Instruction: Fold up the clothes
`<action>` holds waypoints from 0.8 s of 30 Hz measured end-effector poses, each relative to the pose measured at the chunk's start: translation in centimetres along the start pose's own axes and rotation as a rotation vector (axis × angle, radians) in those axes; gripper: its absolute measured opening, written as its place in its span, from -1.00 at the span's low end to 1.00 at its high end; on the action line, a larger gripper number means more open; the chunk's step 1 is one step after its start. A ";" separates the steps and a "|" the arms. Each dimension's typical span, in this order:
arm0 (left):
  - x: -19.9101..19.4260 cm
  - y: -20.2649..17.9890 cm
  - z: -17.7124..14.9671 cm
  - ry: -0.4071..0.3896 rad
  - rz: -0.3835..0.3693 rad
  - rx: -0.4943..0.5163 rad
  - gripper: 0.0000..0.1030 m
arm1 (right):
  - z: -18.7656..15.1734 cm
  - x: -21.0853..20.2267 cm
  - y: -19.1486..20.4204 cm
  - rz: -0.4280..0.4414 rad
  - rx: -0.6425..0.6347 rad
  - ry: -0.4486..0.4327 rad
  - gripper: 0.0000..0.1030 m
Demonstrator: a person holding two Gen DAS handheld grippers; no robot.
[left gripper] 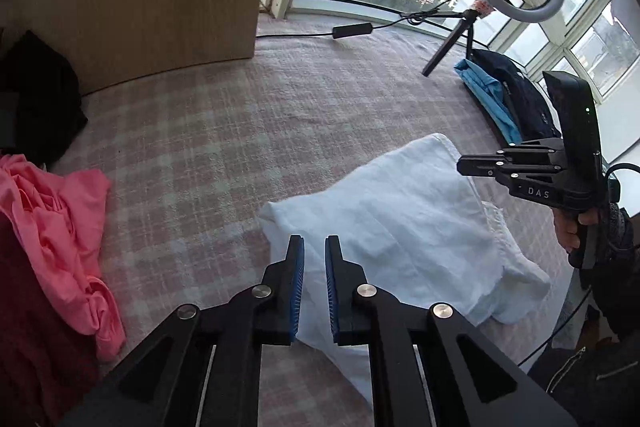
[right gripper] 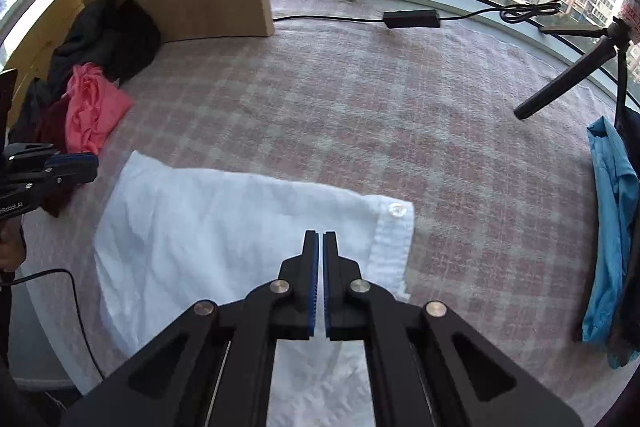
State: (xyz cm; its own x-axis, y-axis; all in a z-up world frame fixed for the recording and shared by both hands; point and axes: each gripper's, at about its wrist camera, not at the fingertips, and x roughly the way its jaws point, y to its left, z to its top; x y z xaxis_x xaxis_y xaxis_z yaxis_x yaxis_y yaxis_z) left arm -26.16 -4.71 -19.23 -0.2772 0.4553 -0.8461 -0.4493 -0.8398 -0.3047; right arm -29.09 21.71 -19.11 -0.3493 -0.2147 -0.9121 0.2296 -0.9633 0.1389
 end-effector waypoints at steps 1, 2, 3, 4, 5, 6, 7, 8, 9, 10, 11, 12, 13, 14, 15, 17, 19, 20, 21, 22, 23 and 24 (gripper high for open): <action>0.1 -0.6 -0.7 0.000 -0.014 0.015 -0.75 | -0.7 -0.2 0.6 0.016 -0.011 0.013 -0.97; 0.2 -1.2 -1.3 0.000 -0.028 0.029 -0.66 | -1.5 -0.3 1.2 0.031 -0.022 0.026 -0.97; 1.2 -1.0 -1.9 0.030 0.006 0.029 -0.60 | -2.2 -0.5 1.8 0.046 -0.032 0.039 -0.97; 2.3 -0.8 -2.5 0.060 0.040 0.029 -0.59 | -3.0 -0.7 2.5 0.061 -0.043 0.053 -0.97; 3.3 -0.6 -3.1 0.090 0.074 0.029 -0.59 | -3.6 -0.2 2.8 0.051 -0.057 0.063 -0.96; 4.3 -0.4 -3.7 0.120 0.108 0.029 -0.57 | -4.2 0.6 2.6 0.008 -0.068 0.083 -0.96; 5.0 0.4 -4.4 0.147 0.112 0.003 -0.54 | -4.8 1.4 2.4 -0.036 -0.078 0.104 -0.96; 4.5 0.8 -4.5 0.124 0.088 -0.031 -0.54 | -5.3 2.1 1.9 -0.071 -0.082 0.129 -0.96; 4.0 0.8 -4.4 0.133 0.087 -0.050 -0.55 | -5.6 2.0 1.4 -0.056 -0.065 0.129 -0.96; 3.2 0.3 -4.2 0.120 0.099 -0.039 -0.57 | -5.6 0.9 0.9 -0.039 -0.035 0.110 -0.96; 2.2 -0.6 -3.8 0.085 0.110 -0.015 -0.63 | -5.6 -0.1 0.5 -0.022 -0.006 0.091 -0.95; 1.3 -1.6 -3.4 0.054 0.106 0.006 -0.63 | -5.6 -1.2 0.1 -0.005 0.024 0.072 -0.94; 1.1 -2.9 -2.7 0.033 0.089 0.037 -0.63 | -5.4 -1.9 0.4 0.006 0.024 0.053 -0.94; 0.9 -4.2 -1.9 0.012 0.071 0.069 -0.57 | -5.2 -2.6 0.6 0.015 0.023 0.034 -0.94; 0.6 -5.5 -1.2 -0.008 0.054 0.100 -0.53 | -5.0 -2.7 1.1 0.030 0.023 0.023 -0.94; 2.2 -6.9 -0.1 0.003 0.005 0.134 -0.51 | -4.8 -2.1 2.5 0.089 0.016 0.010 -0.93; 4.4 -7.4 0.1 0.053 -0.033 0.142 -0.51 | -5.4 -0.8 4.4 0.136 -0.004 0.037 -0.93; 5.6 -7.4 -0.5 0.091 -0.025 0.151 -0.51 | -5.8 -0.5 5.1 0.140 -0.019 0.052 -0.93; 6.8 -7.4 -1.2 0.128 -0.016 0.160 -0.51 | -7.0 0.2 5.3 0.132 -0.034 0.070 -0.93; 7.9 -7.1 -2.4 0.161 0.010 0.167 -0.51 | -7.9 0.7 5.5 0.125 -0.041 0.092 -0.93; 7.8 -7.0 -3.2 0.148 0.016 0.182 -0.53 | -8.7 1.2 5.6 0.118 -0.048 0.113 -0.92; 7.8 -6.9 -4.1 0.136 0.022 0.198 -0.51 | -9.1 1.9 5.1 0.130 -0.054 0.115 -0.92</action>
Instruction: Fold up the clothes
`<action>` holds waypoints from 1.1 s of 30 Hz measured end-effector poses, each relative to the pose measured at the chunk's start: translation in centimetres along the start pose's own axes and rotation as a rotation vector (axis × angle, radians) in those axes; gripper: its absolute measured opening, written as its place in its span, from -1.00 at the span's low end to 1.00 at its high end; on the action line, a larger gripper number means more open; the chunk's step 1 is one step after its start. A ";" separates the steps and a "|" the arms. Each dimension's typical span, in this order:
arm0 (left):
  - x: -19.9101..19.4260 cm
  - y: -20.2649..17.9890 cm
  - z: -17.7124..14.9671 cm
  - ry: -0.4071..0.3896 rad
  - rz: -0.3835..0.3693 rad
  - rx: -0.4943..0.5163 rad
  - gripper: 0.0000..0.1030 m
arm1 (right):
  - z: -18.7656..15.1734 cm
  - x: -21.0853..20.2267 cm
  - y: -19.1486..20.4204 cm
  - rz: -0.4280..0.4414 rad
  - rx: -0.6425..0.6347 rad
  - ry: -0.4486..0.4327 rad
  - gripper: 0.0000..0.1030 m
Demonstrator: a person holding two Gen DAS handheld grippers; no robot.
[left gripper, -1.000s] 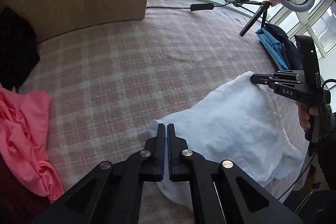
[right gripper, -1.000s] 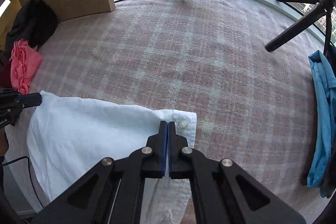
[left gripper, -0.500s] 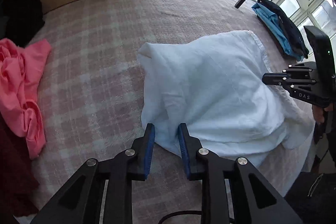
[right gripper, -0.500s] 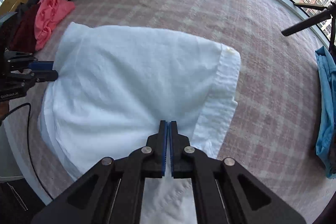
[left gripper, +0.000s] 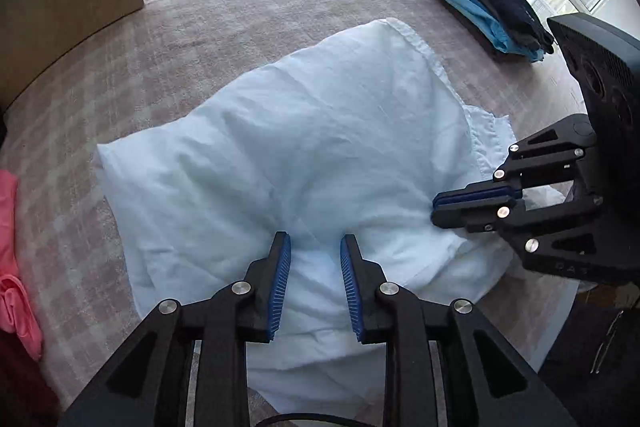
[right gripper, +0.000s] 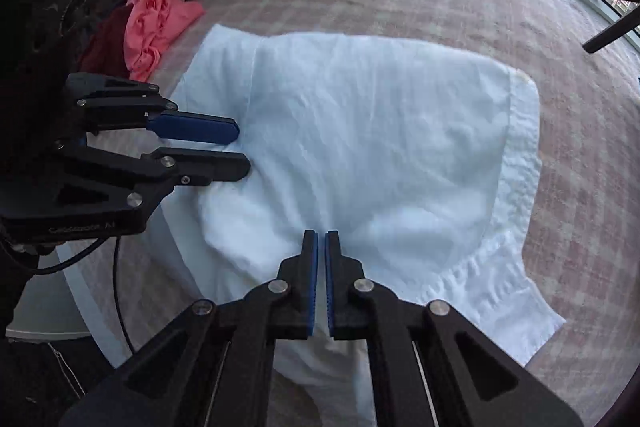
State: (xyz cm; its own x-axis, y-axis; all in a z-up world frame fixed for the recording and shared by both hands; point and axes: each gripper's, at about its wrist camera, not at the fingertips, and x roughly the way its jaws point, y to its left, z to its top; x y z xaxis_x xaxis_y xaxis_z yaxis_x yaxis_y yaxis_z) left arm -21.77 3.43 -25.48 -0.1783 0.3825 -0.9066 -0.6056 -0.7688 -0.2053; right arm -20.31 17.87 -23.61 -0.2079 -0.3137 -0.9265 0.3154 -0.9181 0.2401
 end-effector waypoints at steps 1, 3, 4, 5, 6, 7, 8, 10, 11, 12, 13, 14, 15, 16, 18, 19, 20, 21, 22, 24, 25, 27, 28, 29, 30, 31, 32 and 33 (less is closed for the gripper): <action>-0.5 0.3 -0.4 0.014 0.009 -0.013 -0.50 | -0.3 0.7 -0.6 0.012 -0.006 0.001 -0.92; -2.0 1.3 -1.2 0.013 0.028 -0.064 -0.49 | -1.1 -0.5 -1.5 0.025 -0.003 0.049 -0.91; -3.1 2.2 -1.5 -0.014 0.036 -0.109 -0.46 | -1.0 -1.7 -2.4 0.018 0.006 0.024 -0.87; -4.2 3.1 -1.9 -0.041 0.044 -0.154 -0.36 | -0.9 -2.8 -3.3 0.011 0.015 -0.002 -0.69; -5.1 4.1 -2.1 -0.060 0.055 -0.212 -0.25 | -0.6 -4.2 -4.5 -0.014 0.030 -0.041 -0.31; -5.4 5.3 -2.2 -0.076 0.050 -0.267 -0.17 | 0.0 -5.3 -5.7 -0.049 0.043 -0.082 -0.10; -5.8 6.2 -2.1 -0.091 0.039 -0.312 -0.05 | 0.5 -6.3 -6.7 -0.087 0.053 -0.122 0.17; -5.8 7.5 -1.8 -0.100 0.057 -0.376 -0.01 | 2.6 -6.8 -8.6 -0.128 0.069 -0.179 0.20; -5.7 7.9 -1.7 -0.104 0.071 -0.399 0.00 | 3.4 -6.3 -9.4 -0.133 0.071 -0.182 0.20; -5.6 8.4 -1.6 -0.107 0.085 -0.422 0.02 | 4.2 -5.8 -10.1 -0.138 0.074 -0.183 0.20; -5.4 8.7 -1.4 -0.111 0.083 -0.445 0.03 | 5.0 -5.0 -10.5 -0.142 0.070 -0.169 0.20; -5.0 8.8 -1.3 -0.106 0.073 -0.460 0.05 | 5.5 -4.0 -10.8 -0.132 0.061 -0.152 0.20; -4.6 8.9 -1.2 -0.101 0.064 -0.476 0.06 | 5.8 -3.2 -10.9 -0.130 0.055 -0.129 0.20; -4.3 8.9 -1.0 -0.096 0.054 -0.492 0.06 | 5.9 -2.5 -11.0 -0.128 0.054 -0.109 0.20; -3.7 8.7 -1.0 -0.075 0.075 -0.487 0.06 | 5.7 -1.7 -10.9 -0.097 0.050 -0.092 0.20; -3.4 8.6 -0.9 -0.065 0.085 -0.482 0.07 | 5.6 -1.5 -10.9 -0.089 0.054 -0.087 0.20; -3.0 8.5 -0.9 -0.052 0.104 -0.482 0.08 | 5.5 -1.2 -10.9 -0.082 0.059 -0.083 0.20; -2.6 8.4 -1.0 -0.037 0.125 -0.482 0.08 | 5.4 -1.0 -10.9 -0.074 0.063 -0.079 0.20; -2.2 8.3 -1.0 -0.023 0.129 -0.482 0.09 | 5.2 -0.6 -11.0 -0.072 0.070 -0.063 0.20; -1.5 8.0 -0.9 0.001 0.140 -0.476 0.11 | 4.7 -0.4 -10.8 -0.073 0.047 -0.089 0.42; -1.1 7.8 -0.8 0.012 0.147 -0.470 0.12 | 4.5 -0.3 -10.7 -0.074 0.035 -0.103 0.43; -0.5 7.3 -0.6 0.034 0.161 -0.458 0.26 | 4.5 0.0 -10.2 -0.099 0.005 -0.091 0.45; -0.1 7.1 -0.5 0.045 0.167 -0.450 0.29 | 4.5 0.1 -10.0 -0.114 -0.012 -0.082 0.45; 0.1 6.8 -0.5 0.046 0.175 -0.441 0.34 | 4.6 0.3 -9.8 -0.126 -0.024 -0.073 0.45; 0.4 6.6 -0.4 0.048 0.183 -0.432 0.39 | 4.7 0.5 -9.6 -0.138 -0.037 -0.065 0.45; 0.6 6.2 -0.4 0.048 0.197 -0.415 0.42 | 4.7 0.6 -9.6 -0.139 -0.039 -0.065 0.45; 0.7 5.8 -0.3 0.048 0.211 -0.399 0.43 | 4.7 0.7 -9.5 -0.139 -0.040 -0.065 0.44; 0.9 5.5 -0.4 0.044 0.225 -0.389 0.43 | 4.7 0.8 -9.5 -0.139 -0.041 -0.065 0.39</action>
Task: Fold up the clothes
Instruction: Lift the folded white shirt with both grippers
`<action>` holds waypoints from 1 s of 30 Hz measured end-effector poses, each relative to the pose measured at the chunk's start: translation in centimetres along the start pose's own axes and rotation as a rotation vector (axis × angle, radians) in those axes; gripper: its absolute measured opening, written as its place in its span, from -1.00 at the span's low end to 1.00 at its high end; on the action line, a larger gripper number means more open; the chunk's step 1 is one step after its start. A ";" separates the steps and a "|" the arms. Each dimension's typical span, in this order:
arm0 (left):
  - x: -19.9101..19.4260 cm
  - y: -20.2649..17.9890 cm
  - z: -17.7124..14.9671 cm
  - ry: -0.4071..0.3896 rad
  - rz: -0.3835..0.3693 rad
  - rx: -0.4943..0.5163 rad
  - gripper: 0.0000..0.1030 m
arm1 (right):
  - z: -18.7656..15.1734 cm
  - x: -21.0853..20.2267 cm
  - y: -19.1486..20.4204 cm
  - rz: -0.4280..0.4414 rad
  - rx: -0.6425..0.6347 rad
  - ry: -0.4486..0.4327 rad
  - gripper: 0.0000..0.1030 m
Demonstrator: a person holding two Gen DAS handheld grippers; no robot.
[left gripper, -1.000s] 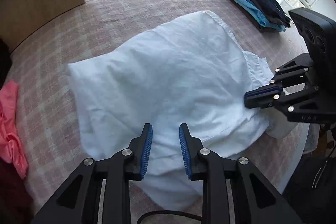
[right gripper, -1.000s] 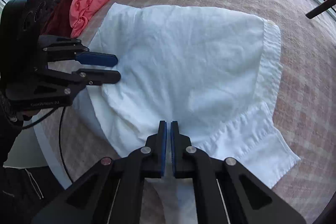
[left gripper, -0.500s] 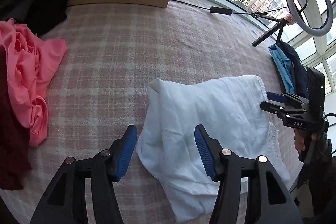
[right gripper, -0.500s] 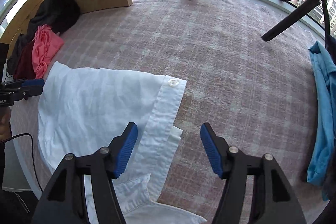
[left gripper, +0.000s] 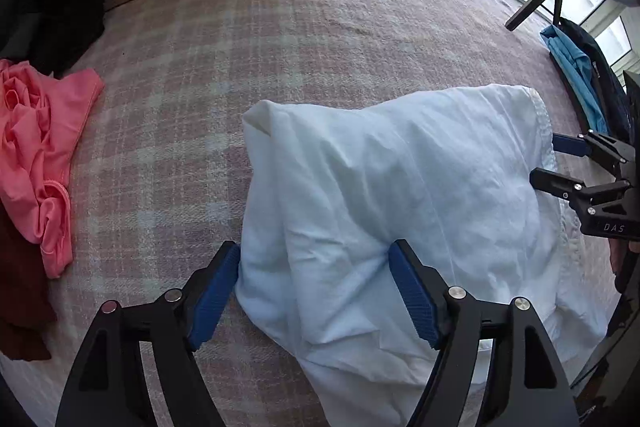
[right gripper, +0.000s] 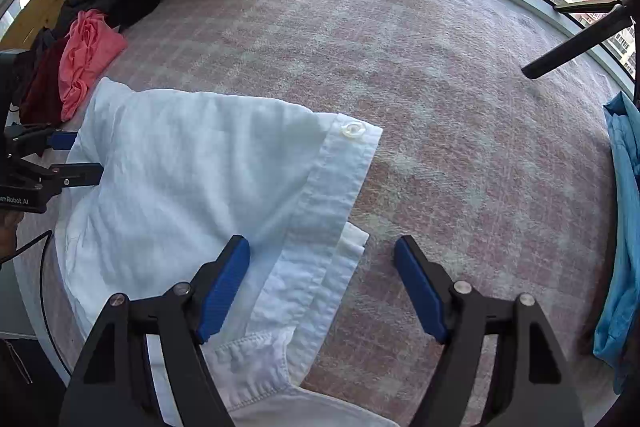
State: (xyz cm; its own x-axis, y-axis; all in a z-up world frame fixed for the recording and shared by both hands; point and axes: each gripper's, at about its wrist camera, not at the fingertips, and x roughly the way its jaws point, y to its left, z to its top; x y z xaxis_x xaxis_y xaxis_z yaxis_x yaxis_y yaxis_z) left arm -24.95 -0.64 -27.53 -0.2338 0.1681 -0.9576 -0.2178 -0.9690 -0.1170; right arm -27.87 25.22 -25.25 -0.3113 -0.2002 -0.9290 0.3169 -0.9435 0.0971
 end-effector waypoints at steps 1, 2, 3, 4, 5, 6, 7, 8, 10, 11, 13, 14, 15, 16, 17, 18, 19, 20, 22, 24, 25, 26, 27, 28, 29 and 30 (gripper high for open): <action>0.0 -0.2 -0.1 -0.003 0.003 0.006 0.44 | 0.0 0.0 0.2 0.010 -0.012 -0.002 0.34; 0.1 -0.5 -0.2 -0.006 0.005 0.013 0.43 | 0.0 0.0 0.4 0.020 -0.025 -0.004 0.17; 0.1 -0.5 -0.2 -0.005 -0.002 0.016 0.43 | 0.0 0.1 0.6 0.029 -0.044 -0.001 0.03; 0.1 -0.6 -0.1 -0.005 -0.008 0.019 0.43 | 0.1 0.2 0.8 0.040 -0.053 0.006 -0.03; 0.1 -0.6 -0.1 -0.004 -0.013 0.023 0.40 | 0.2 0.3 0.7 0.051 -0.054 0.010 -0.08; 0.0 -0.7 -0.2 -0.005 -0.016 0.030 0.35 | 0.3 0.3 0.5 0.068 -0.045 0.011 -0.15; 0.0 -0.9 -0.2 -0.009 -0.022 0.040 0.31 | 0.4 0.3 0.4 0.085 -0.036 0.012 -0.17; -0.1 -1.1 -0.3 -0.014 -0.031 0.050 0.23 | 0.5 0.4 0.2 0.102 -0.027 0.013 -0.29; -0.1 -1.7 -0.3 -0.024 -0.050 0.069 0.03 | 0.6 0.7 -0.1 0.165 0.005 0.027 -0.61; -0.1 -2.0 -0.4 -0.029 -0.049 0.081 -0.02 | 0.6 0.8 0.0 0.168 0.009 0.024 -0.67; -0.2 -2.3 -0.4 -0.042 -0.060 0.083 -0.10 | 0.6 1.0 0.3 0.158 -0.003 0.018 -0.68; -0.2 -2.4 -0.5 -0.043 -0.074 0.079 -0.22 | 0.6 1.1 0.5 0.153 0.008 0.016 -0.70; -0.2 -2.3 -0.4 -0.042 -0.081 0.071 -0.33 | 0.7 1.2 0.6 0.150 0.021 0.014 -0.72; -0.1 -2.3 -0.4 -0.042 -0.088 0.063 -0.42 | 0.7 1.1 0.9 0.145 0.030 0.013 -0.73; -0.2 -2.2 -0.4 -0.043 -0.099 0.057 -0.52 | 0.7 1.0 1.0 0.145 0.036 0.011 -0.77; -0.4 -2.1 -0.5 -0.045 -0.110 0.051 -0.61 | 0.7 1.0 1.2 0.145 0.041 0.010 -0.77; -0.5 -2.0 -0.6 -0.046 -0.121 0.046 -0.66 | 0.7 0.9 1.4 0.150 0.043 0.006 -0.78; -0.8 -1.4 -0.6 -0.046 -0.157 0.026 -0.76 | 0.8 0.8 1.6 0.154 0.044 0.002 -0.78; -1.8 -0.9 -0.8 -0.060 -0.185 0.013 -0.77 | 0.6 -0.3 1.1 0.165 0.083 -0.024 -0.79; -2.9 -0.7 -1.1 -0.079 -0.200 0.016 -0.77 | 0.2 -1.5 0.6 0.177 0.132 -0.057 -0.79; -3.5 -0.8 -1.3 -0.091 -0.201 0.026 -0.77 | 0.1 -2.1 0.7 0.185 0.155 -0.073 -0.79; -4.2 -1.1 -1.4 -0.103 -0.210 0.032 -0.77 | -0.1 -2.7 0.9 0.193 0.177 -0.090 -0.79; -5.3 -1.0 -1.9 -0.119 -0.225 0.045 -0.77 | -0.1 -3.6 0.9 0.185 0.195 -0.110 -0.79; -6.3 -1.0 -2.1 -0.135 -0.236 0.053 -0.77 | -0.6 -4.8 1.1 0.183 0.202 -0.130 -0.79; -7.4 -0.9 -2.2 -0.151 -0.247 0.061 -0.77 | -1.1 -6.0 1.3 0.182 0.208 -0.149 -0.80; -8.1 -1.4 -2.3 -0.165 -0.256 0.080 -0.77 | -2.1 -8.0 1.1 0.171 0.218 -0.174 -0.80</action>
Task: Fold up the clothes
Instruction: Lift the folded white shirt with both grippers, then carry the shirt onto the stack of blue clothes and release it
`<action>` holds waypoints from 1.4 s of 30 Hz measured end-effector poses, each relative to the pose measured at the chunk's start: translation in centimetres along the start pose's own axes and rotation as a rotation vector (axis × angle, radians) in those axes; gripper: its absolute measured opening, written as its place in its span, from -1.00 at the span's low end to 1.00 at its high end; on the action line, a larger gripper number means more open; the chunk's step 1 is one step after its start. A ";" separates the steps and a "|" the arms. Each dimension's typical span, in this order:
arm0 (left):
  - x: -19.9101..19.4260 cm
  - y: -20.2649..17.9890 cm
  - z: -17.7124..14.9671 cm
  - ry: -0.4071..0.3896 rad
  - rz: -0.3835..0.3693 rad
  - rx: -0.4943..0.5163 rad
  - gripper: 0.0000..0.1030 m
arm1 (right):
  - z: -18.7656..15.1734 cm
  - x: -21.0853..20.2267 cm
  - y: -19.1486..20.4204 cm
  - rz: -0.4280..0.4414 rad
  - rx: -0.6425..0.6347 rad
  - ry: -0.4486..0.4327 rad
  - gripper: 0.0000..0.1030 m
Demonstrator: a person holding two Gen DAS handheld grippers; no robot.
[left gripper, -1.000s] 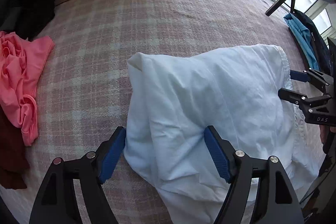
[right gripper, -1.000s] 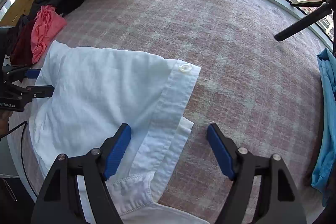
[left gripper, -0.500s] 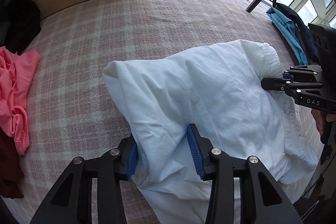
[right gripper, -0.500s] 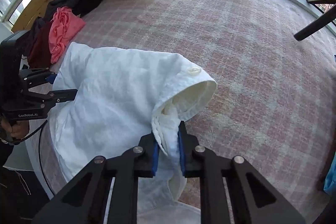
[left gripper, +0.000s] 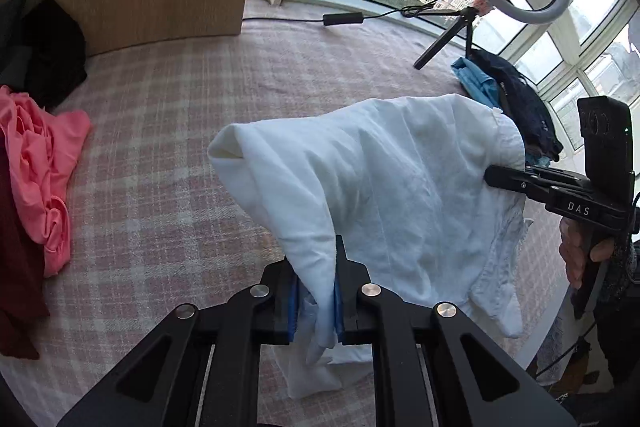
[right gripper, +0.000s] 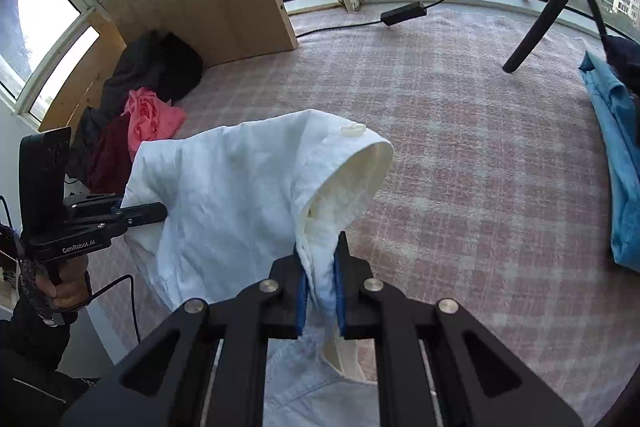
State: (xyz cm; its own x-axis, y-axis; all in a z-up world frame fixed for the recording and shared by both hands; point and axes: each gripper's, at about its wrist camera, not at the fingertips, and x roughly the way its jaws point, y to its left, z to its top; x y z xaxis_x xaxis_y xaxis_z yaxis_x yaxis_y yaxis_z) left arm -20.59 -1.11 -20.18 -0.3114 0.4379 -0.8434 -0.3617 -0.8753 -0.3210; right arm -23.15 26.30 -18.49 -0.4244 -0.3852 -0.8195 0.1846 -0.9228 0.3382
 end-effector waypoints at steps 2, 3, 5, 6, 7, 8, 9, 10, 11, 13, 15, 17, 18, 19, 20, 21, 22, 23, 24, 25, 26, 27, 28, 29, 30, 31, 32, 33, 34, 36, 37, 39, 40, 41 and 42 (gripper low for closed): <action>-1.3 -1.2 0.2 -0.025 -0.020 0.039 -0.77 | -0.8 -2.6 0.7 -0.007 0.011 -0.038 -0.80; -1.9 -1.9 0.3 -0.038 -0.030 0.058 -0.77 | -1.3 -4.1 0.7 -0.021 0.021 -0.061 -0.80; -2.6 -3.7 0.7 -0.055 -0.058 0.109 -0.77 | -2.3 -7.2 0.6 -0.054 0.042 -0.110 -0.80; -2.8 -4.7 1.0 -0.059 -0.073 0.135 -0.77 | -2.8 -8.7 0.5 -0.073 0.053 -0.135 -0.80; -3.1 -5.8 1.3 -0.064 -0.087 0.162 -0.77 | -3.3 -10.3 0.4 -0.091 0.064 -0.161 -0.80; -3.3 -7.1 1.6 -0.071 -0.099 0.191 -0.77 | -3.5 -11.4 0.3 -0.109 0.071 -0.179 -0.80; -3.5 -8.4 1.8 -0.078 -0.111 0.217 -0.77 | -4.0 -12.8 0.0 -0.130 0.079 -0.199 -0.80; -3.6 -9.9 2.1 -0.085 -0.119 0.241 -0.77 | -4.4 -14.4 -0.4 -0.150 0.089 -0.224 -0.80; -3.6 -11.5 2.5 -0.092 -0.128 0.264 -0.77 | -4.9 -15.7 -1.1 -0.163 0.098 -0.243 -0.80; -3.6 -14.6 3.2 -0.107 -0.145 0.312 -0.77 | -5.8 -18.5 -2.5 -0.198 0.114 -0.282 -0.80; -3.3 -17.9 4.4 -0.124 -0.161 0.345 -0.77 | -6.4 -20.9 -4.4 -0.234 0.121 -0.313 -0.80; -2.7 -21.4 6.0 -0.141 -0.164 0.374 -0.77 | -6.8 -23.2 -7.0 -0.262 0.131 -0.344 -0.80; -2.3 -23.1 6.8 -0.147 -0.168 0.378 -0.77 | -6.9 -24.3 -8.4 -0.272 0.137 -0.358 -0.80; -1.9 -24.7 7.6 -0.154 -0.171 0.383 -0.77 | -6.9 -25.4 -9.9 -0.280 0.137 -0.366 -0.80; -1.4 -26.4 8.4 -0.162 -0.172 0.387 -0.77 | -6.9 -26.4 -11.4 -0.289 0.137 -0.373 -0.80; -1.0 -28.0 9.1 -0.171 -0.173 0.391 -0.77 | -6.6 -27.3 -12.9 -0.298 0.131 -0.371 -0.80; -0.5 -29.6 9.9 -0.179 -0.174 0.395 -0.77 | -6.3 -28.1 -14.5 -0.307 0.125 -0.369 -0.80; 0.0 -31.2 10.7 -0.188 -0.175 0.399 -0.77 | -5.9 -28.9 -16.1 -0.322 0.120 -0.363 -0.80; 0.4 -32.6 11.6 -0.194 -0.180 0.400 -0.77 | -5.4 -29.7 -17.6 -0.331 0.119 -0.359 -0.80; 1.0 -33.9 12.5 -0.201 -0.179 0.401 -0.77 | -4.9 -30.6 -19.2 -0.339 0.117 -0.355 -0.80; 1.6 -35.0 13.4 -0.204 -0.179 0.403 -0.77 | -4.3 -31.5 -20.6 -0.346 0.118 -0.355 -0.80; 2.1 -36.0 14.2 -0.202 -0.180 0.401 -0.76 | -3.6 -32.3 -22.0 -0.352 0.116 -0.352 -0.80; 2.8 -36.9 15.2 -0.199 -0.181 0.401 -0.76 | -2.7 -32.7 -23.4 -0.356 0.113 -0.344 -0.80; 3.2 -37.7 15.9 -0.197 -0.177 0.397 -0.76 | -1.8 -33.0 -24.8 -0.359 0.109 -0.336 -0.80; 4.0 -38.2 16.7 -0.195 -0.172 0.395 -0.76 | -0.9 -33.4 -26.2 -0.363 0.106 -0.327 -0.80; 4.7 -38.8 17.6 -0.192 -0.168 0.394 -0.76 | 0.0 -33.3 -27.6 -0.362 0.106 -0.320 -0.80; 5.5 -39.4 18.4 -0.189 -0.163 0.393 -0.76 | 0.9 -33.2 -29.0 -0.361 0.107 -0.313 -0.80; 6.3 -39.6 19.1 -0.183 -0.159 0.386 -0.76 | 1.8 -32.8 -30.4 -0.359 0.105 -0.300 -0.80; 7.3 -39.9 19.8 -0.175 -0.153 0.383 -0.76 | 2.7 -32.3 -31.7 -0.356 0.104 -0.288 -0.80; 9.2 -40.3 21.0 -0.160 -0.136 0.382 -0.76 | 4.1 -31.2 -34.2 -0.350 0.104 -0.270 -0.80; 10.2 -40.4 21.5 -0.150 -0.127 0.385 -0.76 | 4.8 -30.5 -35.5 -0.340 0.108 -0.260 -0.80; 12.2 -40.5 22.4 -0.127 -0.111 0.386 -0.75 | 5.9 -28.8 -37.9 -0.323 0.119 -0.246 -0.80; 13.2 -40.4 22.8 -0.116 -0.102 0.381 -0.75 | 6.3 -27.9 -39.0 -0.314 0.127 -0.238 -0.80; 14.1 -40.2 23.1 -0.109 -0.093 0.377 -0.76 | 6.6 -26.8 -39.8 -0.303 0.134 -0.226 -0.80; 15.0 -39.9 23.3 -0.101 -0.085 0.372 -0.76 | 7.0 -25.7 -40.5 -0.295 0.137 -0.213 -0.80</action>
State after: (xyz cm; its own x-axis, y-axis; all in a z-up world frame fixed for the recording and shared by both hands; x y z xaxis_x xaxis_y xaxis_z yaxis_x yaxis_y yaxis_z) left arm -31.31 45.20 -9.95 -0.3453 0.5396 -0.7678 -0.6779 -0.7092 -0.1935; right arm -25.91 73.53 -7.89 -0.6186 -0.0827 -0.7813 -0.0867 -0.9812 0.1725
